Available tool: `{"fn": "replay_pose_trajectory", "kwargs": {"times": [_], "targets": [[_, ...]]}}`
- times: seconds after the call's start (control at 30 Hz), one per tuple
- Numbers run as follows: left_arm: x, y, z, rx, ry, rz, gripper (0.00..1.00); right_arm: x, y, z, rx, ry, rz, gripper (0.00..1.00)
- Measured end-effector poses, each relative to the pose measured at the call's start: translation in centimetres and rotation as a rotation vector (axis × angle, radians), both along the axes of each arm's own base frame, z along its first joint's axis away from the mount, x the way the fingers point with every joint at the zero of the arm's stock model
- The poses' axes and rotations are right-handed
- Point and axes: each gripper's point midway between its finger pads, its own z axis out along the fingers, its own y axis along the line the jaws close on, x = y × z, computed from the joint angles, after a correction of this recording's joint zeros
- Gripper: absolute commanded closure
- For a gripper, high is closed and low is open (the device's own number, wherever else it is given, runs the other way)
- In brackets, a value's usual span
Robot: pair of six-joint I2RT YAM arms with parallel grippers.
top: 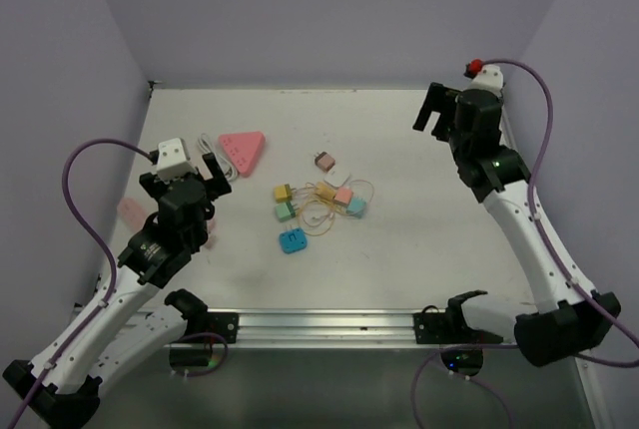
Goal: Pull the plug off the socket
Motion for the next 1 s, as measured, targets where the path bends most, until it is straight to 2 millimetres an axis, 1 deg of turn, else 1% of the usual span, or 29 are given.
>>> {"fn": "replay_pose_trajectory", "kwargs": {"times": [0.13,0.23,0.3,0.37,0.43,0.53,0.6,0.7,0.77,0.87,0.93,1.0], "targets": [[0.0,0.0,0.0,0.001,-0.001,0.002,0.01,-5.0,-2.4,0.9,-0.042,-0.024,-0.035,0.01],[-0.1,0.1,0.1,0.001,0.003,0.002,0.00,-8.7,-3.9,1.7,-0.036,-0.061,-0.056,0.01],[-0.3,0.2,0.5,0.002,0.011,0.002,0.00,-11.1,-4.7,3.0,-0.019,-0.110,-0.063,0.01],[-0.7,0.4,1.9,-0.011,0.000,0.003,0.00,-13.1,-5.3,4.4,-0.001,-0.164,-0.065,0.01],[-1.4,0.8,4.1,-0.032,-0.024,0.002,0.00,-15.2,-5.9,6.0,0.014,-0.224,-0.065,0.01],[-3.0,1.8,8.0,-0.074,-0.085,0.001,0.01,-17.2,-6.6,7.8,0.020,-0.284,-0.065,0.01],[-4.5,2.8,10.8,-0.109,-0.139,0.001,0.00,-18.2,-7.0,8.7,0.010,-0.314,-0.061,0.01],[-7.2,4.5,14.2,-0.154,-0.217,-0.002,0.00,-19.3,-7.4,9.2,-0.013,-0.339,-0.055,0.01],[-8.6,5.3,15.8,-0.173,-0.251,-0.012,0.00,-19.9,-7.6,9.4,-0.026,-0.353,-0.054,0.01],[-10.1,6.0,17.3,-0.184,-0.270,-0.026,0.00,-21.1,-8.1,9.9,-0.032,-0.385,-0.054,0.01],[-10.7,6.4,17.5,-0.178,-0.270,-0.033,0.00,-21.9,-8.3,10.3,-0.033,-0.410,-0.055,0.01],[-11.2,6.7,17.2,-0.166,-0.264,-0.037,0.01,-22.7,-8.7,10.6,-0.036,-0.437,-0.058,0.01]]}}
